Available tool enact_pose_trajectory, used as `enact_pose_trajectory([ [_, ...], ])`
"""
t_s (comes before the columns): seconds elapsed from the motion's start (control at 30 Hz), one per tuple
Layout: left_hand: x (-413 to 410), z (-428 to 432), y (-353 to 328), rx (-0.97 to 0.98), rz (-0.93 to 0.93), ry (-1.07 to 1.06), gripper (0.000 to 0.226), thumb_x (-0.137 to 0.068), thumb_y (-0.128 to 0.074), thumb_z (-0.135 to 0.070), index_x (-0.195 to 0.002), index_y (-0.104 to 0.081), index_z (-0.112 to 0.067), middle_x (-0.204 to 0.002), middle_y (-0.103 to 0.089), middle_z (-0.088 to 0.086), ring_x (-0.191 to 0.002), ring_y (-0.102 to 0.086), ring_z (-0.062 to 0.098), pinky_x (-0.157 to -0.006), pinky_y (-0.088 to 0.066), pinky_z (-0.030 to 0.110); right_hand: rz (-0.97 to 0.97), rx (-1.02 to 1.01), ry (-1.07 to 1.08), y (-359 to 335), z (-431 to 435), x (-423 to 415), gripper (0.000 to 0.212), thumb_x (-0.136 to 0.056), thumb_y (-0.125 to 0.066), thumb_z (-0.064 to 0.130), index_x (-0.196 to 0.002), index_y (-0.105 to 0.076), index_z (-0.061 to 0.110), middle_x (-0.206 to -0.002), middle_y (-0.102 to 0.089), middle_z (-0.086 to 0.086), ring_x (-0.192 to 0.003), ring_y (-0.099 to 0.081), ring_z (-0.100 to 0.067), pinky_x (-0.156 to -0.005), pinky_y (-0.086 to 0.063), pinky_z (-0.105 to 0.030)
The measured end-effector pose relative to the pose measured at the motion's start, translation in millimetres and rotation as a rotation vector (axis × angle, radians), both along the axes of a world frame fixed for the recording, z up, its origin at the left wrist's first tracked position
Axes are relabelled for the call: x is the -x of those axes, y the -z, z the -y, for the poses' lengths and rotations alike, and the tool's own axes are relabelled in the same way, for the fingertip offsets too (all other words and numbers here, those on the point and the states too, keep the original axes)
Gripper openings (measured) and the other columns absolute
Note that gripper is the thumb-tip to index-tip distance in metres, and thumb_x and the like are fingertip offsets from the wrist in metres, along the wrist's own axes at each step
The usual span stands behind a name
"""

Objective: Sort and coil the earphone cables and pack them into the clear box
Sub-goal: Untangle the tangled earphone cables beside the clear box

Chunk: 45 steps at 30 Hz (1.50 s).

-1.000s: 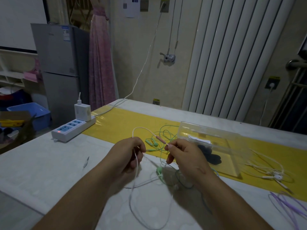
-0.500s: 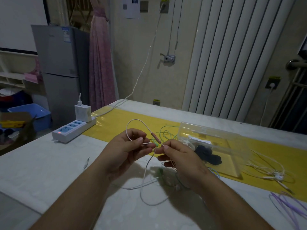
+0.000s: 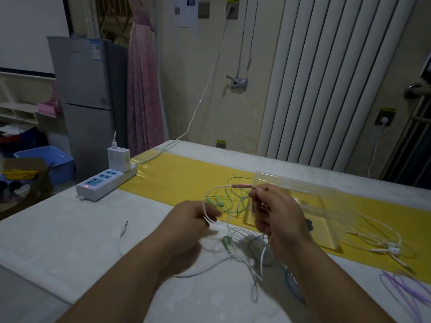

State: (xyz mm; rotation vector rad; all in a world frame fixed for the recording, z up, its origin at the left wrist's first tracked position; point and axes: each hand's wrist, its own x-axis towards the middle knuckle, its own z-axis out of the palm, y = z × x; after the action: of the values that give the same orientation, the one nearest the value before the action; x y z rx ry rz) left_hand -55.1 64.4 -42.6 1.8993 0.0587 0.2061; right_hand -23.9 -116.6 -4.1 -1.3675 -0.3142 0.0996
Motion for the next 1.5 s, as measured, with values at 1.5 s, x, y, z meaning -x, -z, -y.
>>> enact_pose_trajectory([
  [1.5, 3.4, -6.1, -6.0, -0.412, 0.537, -0.135, 0.055, -0.073, -0.055, -0.046, -0.127, -0.049, -0.043, -0.123, -0.047, -0.028, -0.119, -0.042, 0.003, -0.098, -0.033, 0.026, 0.220, 0.323, 0.036, 16.1, -9.8, 3.2, 0.021, -0.098, -0.051, 0.013, -0.086, -0.068, 0.013, -0.072, -0.061, 0.001, -0.047, -0.046, 0.002, -0.047, -0.032, -0.010],
])
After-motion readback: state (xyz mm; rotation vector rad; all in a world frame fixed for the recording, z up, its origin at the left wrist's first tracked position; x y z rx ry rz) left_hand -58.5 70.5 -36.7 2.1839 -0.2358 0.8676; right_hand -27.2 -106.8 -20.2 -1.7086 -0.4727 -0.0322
